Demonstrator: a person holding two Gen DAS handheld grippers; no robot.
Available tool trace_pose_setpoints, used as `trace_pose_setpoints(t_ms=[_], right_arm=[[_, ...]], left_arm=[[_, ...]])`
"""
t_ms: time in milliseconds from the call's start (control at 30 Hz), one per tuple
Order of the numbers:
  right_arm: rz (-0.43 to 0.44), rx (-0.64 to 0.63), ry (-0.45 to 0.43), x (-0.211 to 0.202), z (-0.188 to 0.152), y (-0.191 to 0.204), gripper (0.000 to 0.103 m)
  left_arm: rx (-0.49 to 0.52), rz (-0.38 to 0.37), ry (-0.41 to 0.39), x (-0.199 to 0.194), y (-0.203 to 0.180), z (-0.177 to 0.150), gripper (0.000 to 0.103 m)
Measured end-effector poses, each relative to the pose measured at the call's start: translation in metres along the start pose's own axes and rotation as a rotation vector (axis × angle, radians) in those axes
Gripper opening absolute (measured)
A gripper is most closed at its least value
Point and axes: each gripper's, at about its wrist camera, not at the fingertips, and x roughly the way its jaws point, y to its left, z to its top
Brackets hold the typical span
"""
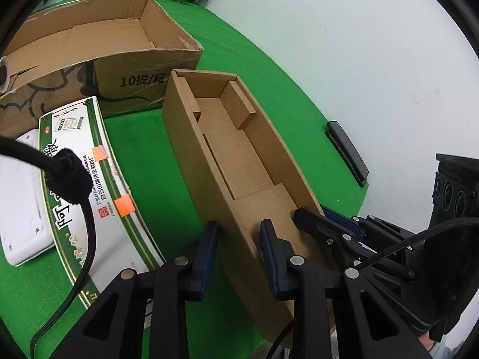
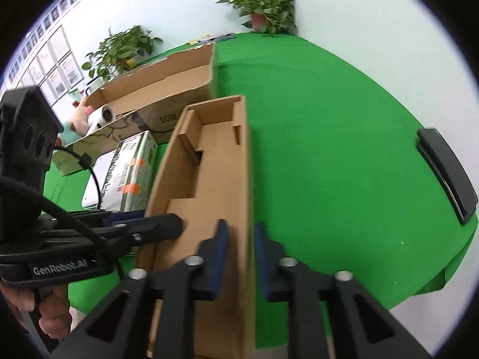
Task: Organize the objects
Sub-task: 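Grasp the tray rim with the left tool while the right tool holds it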
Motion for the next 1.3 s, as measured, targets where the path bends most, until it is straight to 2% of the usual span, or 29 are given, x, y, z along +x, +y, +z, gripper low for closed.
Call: trace_pose_setpoints(t_ms=[133,300,467,500,633,1033,1133,1300], right_arm=[[-0.001,0.0,0.009,0.0,-0.001,0.003,0.006],[-0.043,-0.027,-0.038,-0.014,-0.003,0.017,0.006],[-0.087,-0.064,-0.123,-0.04,0.008,0.034,0.005],[-0.089,-0.068,-0.142,-0.046,0.011,0.037,0.005],[-0.086,-0.11,-0.222,-0.068,0.029,0.057,0.005],[0.041,-0.218,-0.456,-0.105,0.093,0.144,0.005],[0.074,-0.246,-0.504,-0.112,0.113,0.163,0.005],[0.139,-0.264,-0.541,-0.108,0.157,0.183,0.005]], left_arm=[[0.018,0.041,-0.005,-0.009,-0.003,-0.003,0.022],[0.049,0.06,-0.078,-0.035,-0.014,-0.002,0.02],[0.073,0.042,-0.168,-0.083,-0.02,-0.006,0.02],[0.08,0.045,-0.194,-0.106,-0.016,-0.007,0.02],[0.097,0.066,-0.297,-0.152,-0.03,0.001,0.02],[0.151,0.247,-0.533,-0.313,-0.01,0.03,0.019],[0.166,0.282,-0.565,-0.352,-0.003,0.051,0.019],[0.159,0.347,-0.568,-0.389,0.014,0.092,0.019]])
